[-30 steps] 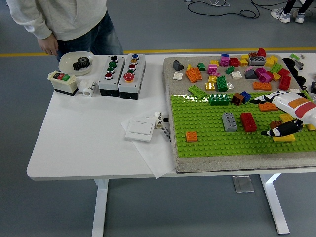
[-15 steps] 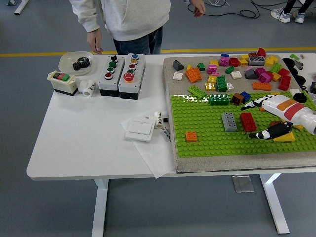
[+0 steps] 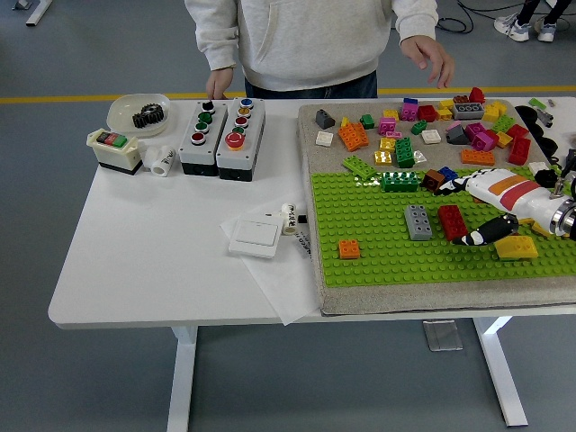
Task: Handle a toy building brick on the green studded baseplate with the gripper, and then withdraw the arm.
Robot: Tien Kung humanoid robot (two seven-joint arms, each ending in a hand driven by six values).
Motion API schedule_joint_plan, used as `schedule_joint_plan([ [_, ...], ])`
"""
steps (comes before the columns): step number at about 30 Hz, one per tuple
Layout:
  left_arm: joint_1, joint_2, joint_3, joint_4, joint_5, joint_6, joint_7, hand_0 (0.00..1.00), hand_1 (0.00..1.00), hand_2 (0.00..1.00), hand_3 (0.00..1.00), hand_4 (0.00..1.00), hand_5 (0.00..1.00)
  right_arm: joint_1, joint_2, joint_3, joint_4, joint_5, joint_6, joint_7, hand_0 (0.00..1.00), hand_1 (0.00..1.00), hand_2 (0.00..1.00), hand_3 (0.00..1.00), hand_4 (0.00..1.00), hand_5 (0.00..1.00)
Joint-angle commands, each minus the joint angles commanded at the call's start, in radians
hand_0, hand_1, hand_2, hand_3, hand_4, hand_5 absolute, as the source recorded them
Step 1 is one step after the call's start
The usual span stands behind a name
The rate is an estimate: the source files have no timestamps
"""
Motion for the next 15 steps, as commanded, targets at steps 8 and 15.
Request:
schedule_joint_plan([
  [8,0.001,0.003,0.007,-0.001,-0.009,0.002,0.001,0.728,0.730,0.738,0.603,0.673,0.607,0.046,0.033,-0.052,-0.073,-0.001,0.025,-0.022,0.819,0.758,0.762,0.818,0.944,0.329],
  [15,0.002,0.004,0.006,-0.003,-0.004,0.002,0.004,0.728,0.729,0.738,0.602,0.672,0.607,0.061,0.055,-0.081,-0.118,0.005,0.028,-0.031,0.808,0.750,0.756,0.811,0.944,0.335],
])
